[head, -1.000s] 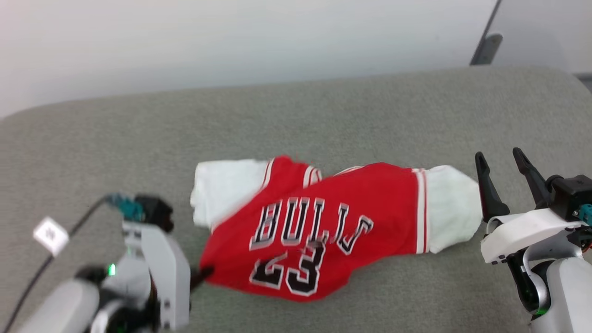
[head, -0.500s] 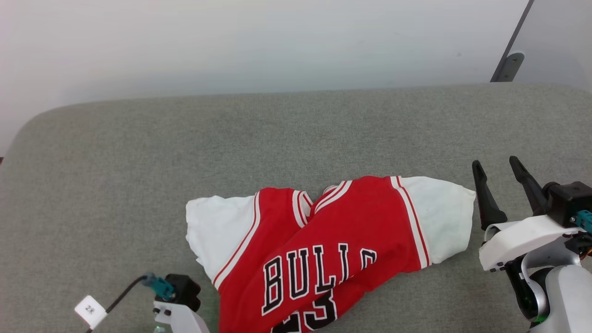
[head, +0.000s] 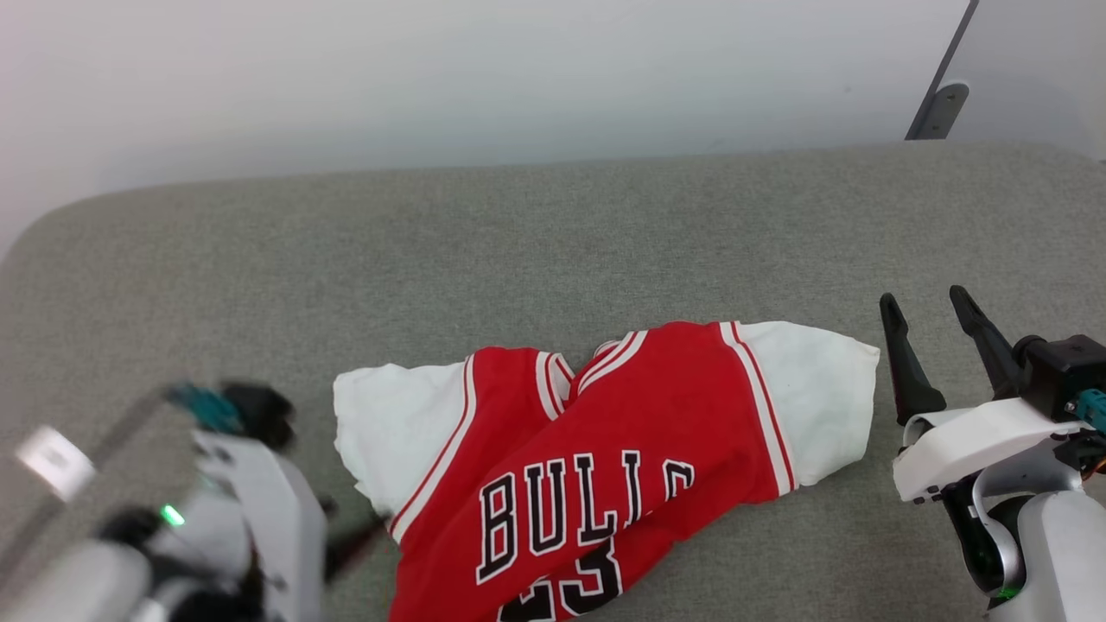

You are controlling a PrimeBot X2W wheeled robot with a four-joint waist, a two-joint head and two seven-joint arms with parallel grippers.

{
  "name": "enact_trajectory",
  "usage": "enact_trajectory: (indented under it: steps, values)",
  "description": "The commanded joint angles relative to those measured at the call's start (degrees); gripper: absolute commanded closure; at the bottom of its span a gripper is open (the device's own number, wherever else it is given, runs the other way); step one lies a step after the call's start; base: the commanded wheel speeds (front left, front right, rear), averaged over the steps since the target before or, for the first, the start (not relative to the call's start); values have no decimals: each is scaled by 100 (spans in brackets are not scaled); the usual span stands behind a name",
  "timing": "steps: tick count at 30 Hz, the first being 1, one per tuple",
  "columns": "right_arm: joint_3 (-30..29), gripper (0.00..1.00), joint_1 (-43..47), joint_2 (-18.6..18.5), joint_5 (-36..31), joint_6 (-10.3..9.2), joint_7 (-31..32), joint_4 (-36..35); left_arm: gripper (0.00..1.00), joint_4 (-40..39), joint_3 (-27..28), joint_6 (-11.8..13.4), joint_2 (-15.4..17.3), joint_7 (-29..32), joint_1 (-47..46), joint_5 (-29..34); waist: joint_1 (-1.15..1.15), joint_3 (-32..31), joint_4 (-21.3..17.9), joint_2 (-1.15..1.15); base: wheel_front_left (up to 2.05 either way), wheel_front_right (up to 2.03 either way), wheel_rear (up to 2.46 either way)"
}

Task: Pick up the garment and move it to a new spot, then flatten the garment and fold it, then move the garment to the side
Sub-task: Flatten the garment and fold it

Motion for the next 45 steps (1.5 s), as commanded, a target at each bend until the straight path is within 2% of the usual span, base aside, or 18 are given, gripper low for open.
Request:
enact_trajectory:
  steps: [1, 5, 10, 18, 26, 34, 35, 36, 38, 45]
  values:
    - [7, 0, -82, 23, 57, -8, -49, -27, 0, -16, 98, 36, 95, 46, -178, 9, 0, 34, -20, 0, 0, 0, 0]
    - [30, 0, -96, 45, 63, -8, -80, -31, 0, 155, 297, -31, 215, 162, -726, -4, 0, 127, -63, 0, 0, 0, 0]
    - [61, 0, -200, 77, 51, -8, -104, -25, 0, 883, 245, -392, 200, 31, -1396, 244, 0, 297, -152, 0, 0, 0, 0]
    - [59, 0, -324, 101, 2, -8, -107, -43, 0, 2356, -100, -1016, -131, -171, -2180, 512, 0, 640, -302, 0, 0, 0, 0]
    - [63, 0, -408, 125, -29, -8, -117, -57, 0, 3569, -319, -1328, -405, -277, -2553, 616, 0, 840, -405, 0, 0, 0, 0]
    - [63, 0, -432, 143, -22, -8, -100, -57, 0, 4647, -449, -1525, -664, -470, -2773, 620, 0, 942, -445, 0, 0, 0, 0]
    - [67, 0, -436, 143, -29, -8, -96, -54, 2, 4763, -473, -1545, -692, -477, -2779, 604, 0, 946, -448, 0, 0, 0, 0]
    - [68, 0, -437, 146, -27, -8, -93, -53, 51, 4853, -499, -1573, -710, -488, -2791, 598, 0, 948, -450, 0, 0, 0, 0]
    - [73, 0, -429, 141, -37, -8, -82, -47, 100, 5048, -533, -1605, -735, -491, -2811, 598, 0, 942, -450, 0, 0, 0, 0]
    - [86, 0, -364, 65, 84, -8, 146, -26, 100, 5405, -520, -1652, -821, -646, -2914, 544, 0, 881, -415, 0, 0, 0, 0]
